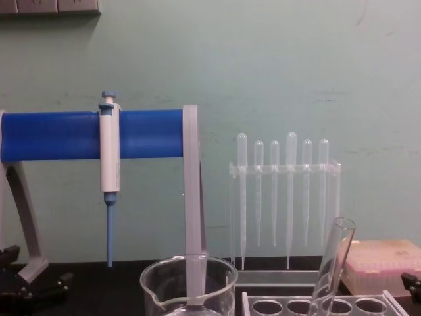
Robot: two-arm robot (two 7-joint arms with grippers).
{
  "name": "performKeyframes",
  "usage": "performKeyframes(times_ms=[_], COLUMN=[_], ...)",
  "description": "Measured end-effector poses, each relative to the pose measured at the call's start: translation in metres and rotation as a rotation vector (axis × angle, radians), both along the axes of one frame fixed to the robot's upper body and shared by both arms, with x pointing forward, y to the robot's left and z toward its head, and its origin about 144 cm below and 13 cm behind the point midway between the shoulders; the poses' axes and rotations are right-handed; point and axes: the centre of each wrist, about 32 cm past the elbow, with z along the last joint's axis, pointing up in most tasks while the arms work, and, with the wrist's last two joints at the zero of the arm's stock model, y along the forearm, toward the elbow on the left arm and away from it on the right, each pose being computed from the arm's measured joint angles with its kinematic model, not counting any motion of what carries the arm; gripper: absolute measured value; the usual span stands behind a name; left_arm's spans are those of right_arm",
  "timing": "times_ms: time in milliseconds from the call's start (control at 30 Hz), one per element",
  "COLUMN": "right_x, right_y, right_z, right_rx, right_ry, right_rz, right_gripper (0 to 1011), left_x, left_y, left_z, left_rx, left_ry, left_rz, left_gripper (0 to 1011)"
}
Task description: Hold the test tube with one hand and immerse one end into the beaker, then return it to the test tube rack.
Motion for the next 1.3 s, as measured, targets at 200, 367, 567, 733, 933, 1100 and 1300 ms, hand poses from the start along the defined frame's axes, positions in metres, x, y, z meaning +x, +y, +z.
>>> performKeyframes(times_ms=[200, 367, 567, 733, 933, 1100, 1300], right_x=[0.0, 0.0, 0.0, 0.0, 0.0, 0.0, 0.0012], right_y=[0.0, 0.0, 0.0, 0.0, 0.0, 0.0, -0.0015], right_z=[0.0, 0.0, 0.0, 0.0, 0.0, 0.0, 0.0023], right_rx=[0.0, 0.0, 0.0, 0.0, 0.0, 0.0, 0.032], right_ry=[0.0, 0.0, 0.0, 0.0, 0.0, 0.0, -0.009], right_rz=[0.0, 0.0, 0.0, 0.0, 0.0, 0.0, 0.019], right_gripper=[1003, 1003, 1002, 1003, 1003, 1002, 1003], left_x=[0.0, 0.0, 0.0, 0.0, 0.0, 0.0, 0.0], left_y=[0.0, 0.0, 0.0, 0.0, 0.0, 0.0, 0.0], left_z=[0.0, 0.0, 0.0, 0.0, 0.0, 0.0, 0.0], left_rx=[0.0, 0.0, 0.0, 0.0, 0.0, 0.0, 0.0], left_ry=[0.0, 0.0, 0.0, 0.0, 0.0, 0.0, 0.0], left_rz=[0.0, 0.0, 0.0, 0.0, 0.0, 0.0, 0.0], left_gripper=[1000, 1000, 1000, 1000, 1000, 1000, 1000])
